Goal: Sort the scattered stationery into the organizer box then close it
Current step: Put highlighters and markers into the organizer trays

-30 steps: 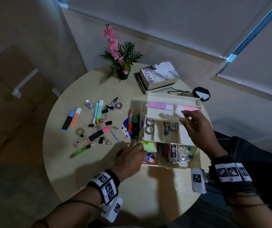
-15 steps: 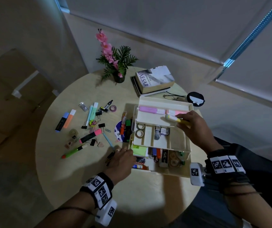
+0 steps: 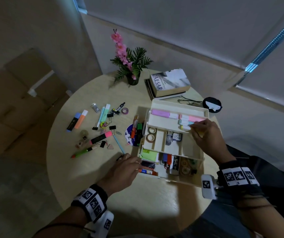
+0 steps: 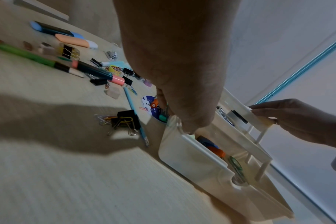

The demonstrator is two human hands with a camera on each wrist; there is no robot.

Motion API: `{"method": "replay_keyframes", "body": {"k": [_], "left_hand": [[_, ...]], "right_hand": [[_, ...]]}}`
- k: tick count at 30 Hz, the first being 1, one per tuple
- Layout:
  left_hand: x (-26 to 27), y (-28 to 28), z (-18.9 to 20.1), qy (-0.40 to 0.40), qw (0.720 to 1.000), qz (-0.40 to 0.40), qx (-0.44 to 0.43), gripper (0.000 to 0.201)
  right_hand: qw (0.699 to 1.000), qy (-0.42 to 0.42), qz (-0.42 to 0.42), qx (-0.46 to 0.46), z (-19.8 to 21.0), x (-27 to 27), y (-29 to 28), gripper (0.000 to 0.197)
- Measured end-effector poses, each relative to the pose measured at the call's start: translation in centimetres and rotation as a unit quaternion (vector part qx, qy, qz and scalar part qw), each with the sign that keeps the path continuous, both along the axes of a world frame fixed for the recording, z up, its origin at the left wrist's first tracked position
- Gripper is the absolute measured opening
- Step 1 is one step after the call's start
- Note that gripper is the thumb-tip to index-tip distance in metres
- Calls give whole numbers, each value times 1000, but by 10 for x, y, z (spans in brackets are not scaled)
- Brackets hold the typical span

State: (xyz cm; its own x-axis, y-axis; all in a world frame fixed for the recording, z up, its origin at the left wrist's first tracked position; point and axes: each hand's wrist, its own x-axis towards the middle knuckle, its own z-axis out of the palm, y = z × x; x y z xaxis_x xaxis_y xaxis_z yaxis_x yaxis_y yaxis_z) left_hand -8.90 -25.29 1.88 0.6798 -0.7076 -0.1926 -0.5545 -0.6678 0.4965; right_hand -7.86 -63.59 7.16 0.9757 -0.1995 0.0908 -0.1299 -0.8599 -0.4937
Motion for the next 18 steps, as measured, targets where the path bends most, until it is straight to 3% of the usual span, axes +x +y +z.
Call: {"method": "replay_keyframes", "body": {"k": [5, 9, 14, 18], "left_hand": [[0, 10, -7, 10, 1000, -8, -22, 28], [0, 13, -5, 10, 999, -15, -43, 27], [-2, 21, -4, 22, 997, -12, -73, 27], [1, 34, 2, 7, 994, 9, -109, 22]], "right_hand": [[998, -27, -56, 6, 5, -12, 14, 11], [998, -10, -57, -13, 8, -6, 19, 14], [990, 73, -85, 85, 28, 14, 23, 15], [991, 85, -87, 53, 39, 16, 35, 15]]}}
